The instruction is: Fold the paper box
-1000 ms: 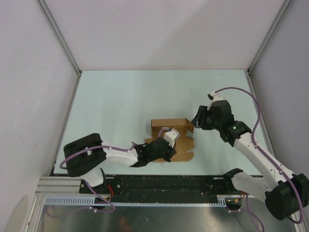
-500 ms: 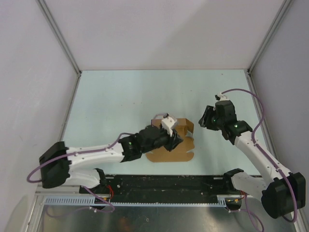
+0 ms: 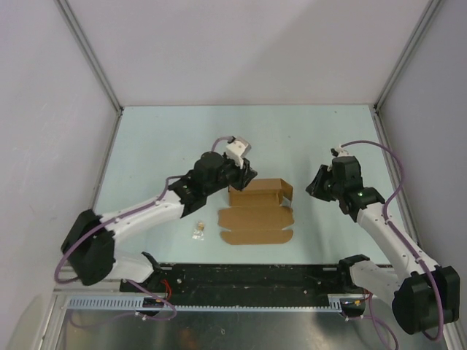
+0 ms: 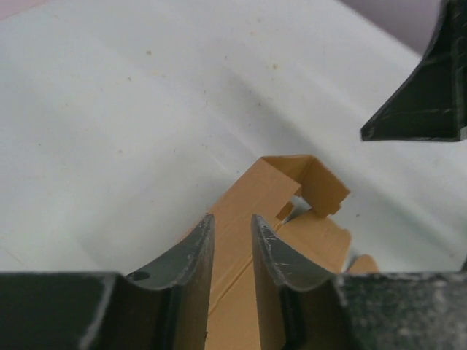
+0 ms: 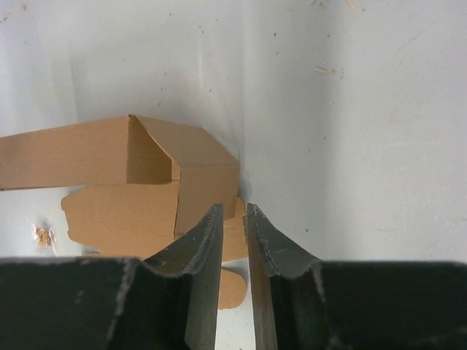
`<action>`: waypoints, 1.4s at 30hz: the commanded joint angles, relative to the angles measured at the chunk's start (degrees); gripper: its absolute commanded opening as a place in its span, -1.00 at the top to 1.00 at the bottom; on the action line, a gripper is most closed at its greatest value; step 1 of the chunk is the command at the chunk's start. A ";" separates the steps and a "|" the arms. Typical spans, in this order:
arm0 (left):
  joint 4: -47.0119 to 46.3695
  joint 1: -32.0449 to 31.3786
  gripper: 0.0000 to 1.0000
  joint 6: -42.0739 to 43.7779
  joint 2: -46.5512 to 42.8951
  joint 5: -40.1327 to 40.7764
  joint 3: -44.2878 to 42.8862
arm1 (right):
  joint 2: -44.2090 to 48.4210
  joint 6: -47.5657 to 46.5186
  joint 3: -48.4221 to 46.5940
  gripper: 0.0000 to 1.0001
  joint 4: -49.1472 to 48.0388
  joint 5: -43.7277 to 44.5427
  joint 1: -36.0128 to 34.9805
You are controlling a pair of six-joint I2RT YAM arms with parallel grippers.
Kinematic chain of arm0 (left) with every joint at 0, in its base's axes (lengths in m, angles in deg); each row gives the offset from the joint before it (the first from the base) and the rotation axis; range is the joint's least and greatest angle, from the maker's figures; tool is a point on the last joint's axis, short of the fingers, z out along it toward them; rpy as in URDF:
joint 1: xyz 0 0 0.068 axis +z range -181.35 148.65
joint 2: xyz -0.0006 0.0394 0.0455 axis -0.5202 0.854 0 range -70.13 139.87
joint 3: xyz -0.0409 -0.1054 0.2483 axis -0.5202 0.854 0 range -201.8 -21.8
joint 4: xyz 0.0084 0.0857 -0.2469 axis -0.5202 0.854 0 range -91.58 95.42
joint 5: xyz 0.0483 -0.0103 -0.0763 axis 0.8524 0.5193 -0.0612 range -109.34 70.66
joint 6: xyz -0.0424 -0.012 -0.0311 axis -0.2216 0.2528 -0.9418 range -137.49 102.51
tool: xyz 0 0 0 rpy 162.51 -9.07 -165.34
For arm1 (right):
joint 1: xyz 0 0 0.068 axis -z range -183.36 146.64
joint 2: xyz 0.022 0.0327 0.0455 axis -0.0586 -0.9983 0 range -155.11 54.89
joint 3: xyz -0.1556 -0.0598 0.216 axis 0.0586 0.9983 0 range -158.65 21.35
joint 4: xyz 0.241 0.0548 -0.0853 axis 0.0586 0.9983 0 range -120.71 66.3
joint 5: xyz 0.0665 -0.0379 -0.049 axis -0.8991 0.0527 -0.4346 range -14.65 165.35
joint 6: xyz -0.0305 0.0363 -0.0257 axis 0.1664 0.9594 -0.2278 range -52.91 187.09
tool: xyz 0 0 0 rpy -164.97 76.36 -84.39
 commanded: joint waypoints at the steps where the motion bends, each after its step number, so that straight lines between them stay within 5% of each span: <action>1: 0.66 0.19 0.40 6.91 6.83 -3.39 -4.09 | -0.14 0.40 0.65 0.52 -1.99 -2.38 0.33; 42: -1.72 0.19 0.62 6.29 16.51 -8.05 -3.04 | -15.52 3.65 2.41 0.44 -17.89 -3.35 1.03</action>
